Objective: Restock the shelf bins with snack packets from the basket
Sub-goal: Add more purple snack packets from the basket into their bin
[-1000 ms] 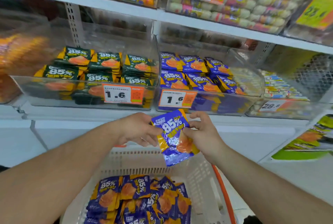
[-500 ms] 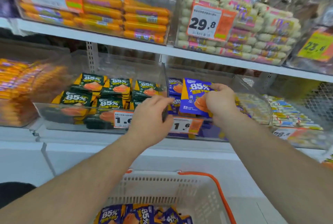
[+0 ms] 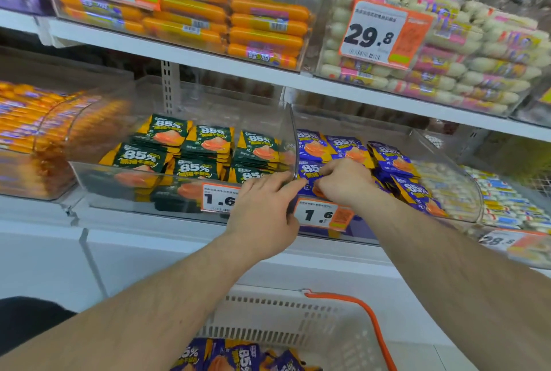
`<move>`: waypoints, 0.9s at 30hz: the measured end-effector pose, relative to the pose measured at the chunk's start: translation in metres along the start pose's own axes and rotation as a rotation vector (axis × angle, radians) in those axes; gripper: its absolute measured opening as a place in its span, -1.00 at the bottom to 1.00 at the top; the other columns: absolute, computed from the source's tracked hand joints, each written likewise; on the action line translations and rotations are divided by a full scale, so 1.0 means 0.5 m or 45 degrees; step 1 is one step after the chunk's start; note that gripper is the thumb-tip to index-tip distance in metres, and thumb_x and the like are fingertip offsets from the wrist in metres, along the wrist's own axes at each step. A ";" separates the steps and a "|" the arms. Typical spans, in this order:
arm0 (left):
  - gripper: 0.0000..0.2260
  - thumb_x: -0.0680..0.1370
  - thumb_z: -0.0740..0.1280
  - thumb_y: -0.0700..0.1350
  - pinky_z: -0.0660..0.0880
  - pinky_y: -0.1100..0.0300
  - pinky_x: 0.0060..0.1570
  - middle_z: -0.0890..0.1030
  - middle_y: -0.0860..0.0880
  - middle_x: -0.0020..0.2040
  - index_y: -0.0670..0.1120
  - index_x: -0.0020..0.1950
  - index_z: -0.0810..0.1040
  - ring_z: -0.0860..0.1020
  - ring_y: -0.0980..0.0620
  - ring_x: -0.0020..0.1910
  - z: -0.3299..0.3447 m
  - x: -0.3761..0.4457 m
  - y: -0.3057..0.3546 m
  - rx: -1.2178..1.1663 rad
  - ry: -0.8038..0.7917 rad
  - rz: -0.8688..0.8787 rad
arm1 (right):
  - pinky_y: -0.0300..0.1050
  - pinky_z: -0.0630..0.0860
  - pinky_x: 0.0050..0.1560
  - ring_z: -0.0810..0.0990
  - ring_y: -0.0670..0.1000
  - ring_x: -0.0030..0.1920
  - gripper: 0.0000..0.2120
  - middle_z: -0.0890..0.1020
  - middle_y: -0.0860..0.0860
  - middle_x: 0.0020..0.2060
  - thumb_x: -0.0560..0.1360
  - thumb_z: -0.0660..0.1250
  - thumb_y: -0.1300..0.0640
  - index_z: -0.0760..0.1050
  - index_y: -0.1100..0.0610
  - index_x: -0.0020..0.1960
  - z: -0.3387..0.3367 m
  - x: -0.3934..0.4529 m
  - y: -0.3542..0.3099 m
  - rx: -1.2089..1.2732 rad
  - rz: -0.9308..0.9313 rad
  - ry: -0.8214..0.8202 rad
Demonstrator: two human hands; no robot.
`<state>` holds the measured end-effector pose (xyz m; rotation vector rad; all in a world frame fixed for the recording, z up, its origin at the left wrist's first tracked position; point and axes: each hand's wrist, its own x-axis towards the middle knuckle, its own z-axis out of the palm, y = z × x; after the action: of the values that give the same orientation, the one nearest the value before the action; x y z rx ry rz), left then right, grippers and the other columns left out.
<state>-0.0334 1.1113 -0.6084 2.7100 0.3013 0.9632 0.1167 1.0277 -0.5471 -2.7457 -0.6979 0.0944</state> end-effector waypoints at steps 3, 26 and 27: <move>-0.65 0.34 0.36 -0.21 0.37 -0.03 0.23 0.55 -0.14 0.25 -0.11 0.12 0.64 0.47 -0.19 0.29 0.000 -0.001 0.003 -0.094 0.203 0.067 | 0.03 0.44 0.23 0.50 0.15 0.21 -0.81 0.60 0.02 0.17 0.44 0.35 0.02 0.64 -0.05 0.03 -0.001 -0.011 0.002 0.006 -0.056 0.094; -0.71 0.58 0.25 -0.09 0.53 0.01 0.14 0.58 -0.02 0.21 -0.05 0.29 0.52 0.55 -0.05 0.15 0.112 -0.236 -0.012 0.059 -1.752 -0.122 | -0.11 0.14 -0.40 0.20 0.02 -0.46 -0.66 0.23 0.02 -0.52 0.48 0.22 0.23 0.20 0.08 -0.41 0.611 -0.345 0.279 0.285 0.217 -0.808; -0.71 0.59 0.25 -0.09 0.51 0.05 0.14 0.56 -0.01 0.22 -0.04 0.30 0.51 0.53 -0.03 0.16 0.116 -0.237 -0.012 0.048 -1.775 -0.132 | -0.13 0.14 -0.43 0.19 0.01 -0.47 -0.68 0.23 0.01 -0.50 0.48 0.22 0.23 0.21 0.09 -0.39 0.628 -0.361 0.292 0.246 0.221 -0.894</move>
<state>-0.0867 1.0749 -0.7234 2.6289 0.1410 -1.0032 -0.0185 0.9070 -0.8930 -2.5500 -0.5606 1.1361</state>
